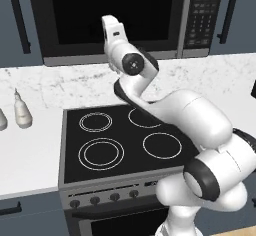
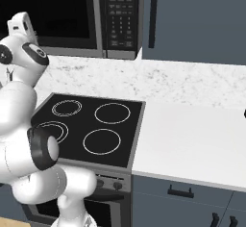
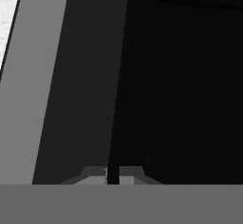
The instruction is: Open the microwave, place the bowl with waffle inside the microwave, then close the microwave door and turn it on.
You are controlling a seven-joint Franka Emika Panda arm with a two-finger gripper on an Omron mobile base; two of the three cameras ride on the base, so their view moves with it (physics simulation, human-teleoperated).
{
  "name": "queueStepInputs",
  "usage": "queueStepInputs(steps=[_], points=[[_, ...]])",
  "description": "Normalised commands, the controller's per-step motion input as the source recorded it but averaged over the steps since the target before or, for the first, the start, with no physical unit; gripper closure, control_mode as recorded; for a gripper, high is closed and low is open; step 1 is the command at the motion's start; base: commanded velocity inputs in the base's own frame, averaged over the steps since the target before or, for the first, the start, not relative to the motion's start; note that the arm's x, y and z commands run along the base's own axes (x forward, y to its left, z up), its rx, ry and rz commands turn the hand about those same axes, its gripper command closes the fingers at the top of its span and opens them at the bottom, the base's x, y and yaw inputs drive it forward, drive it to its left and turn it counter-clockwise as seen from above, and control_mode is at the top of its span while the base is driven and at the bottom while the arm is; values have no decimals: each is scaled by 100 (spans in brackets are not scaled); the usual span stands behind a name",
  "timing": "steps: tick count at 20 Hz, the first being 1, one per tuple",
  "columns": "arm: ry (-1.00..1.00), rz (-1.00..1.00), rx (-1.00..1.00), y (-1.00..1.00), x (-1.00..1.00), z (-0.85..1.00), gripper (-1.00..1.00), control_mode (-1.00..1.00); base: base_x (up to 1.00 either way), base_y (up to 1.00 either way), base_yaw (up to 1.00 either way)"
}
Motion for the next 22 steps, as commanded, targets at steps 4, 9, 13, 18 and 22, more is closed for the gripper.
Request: queueStepInputs(steps=[4, 9, 13, 18, 22], points=[[24, 0, 0, 16, 94, -9, 100, -100, 0, 0, 0], [5, 0, 3, -28, 50, -22, 100, -100, 0, 0, 0], [0, 11, 0, -96, -37, 1, 100, -100, 0, 0, 0], [0, 20, -4, -99, -53, 12, 100, -100, 0, 0, 0], [0, 23, -2, -100, -95, 1, 100, -100, 0, 0, 0]])
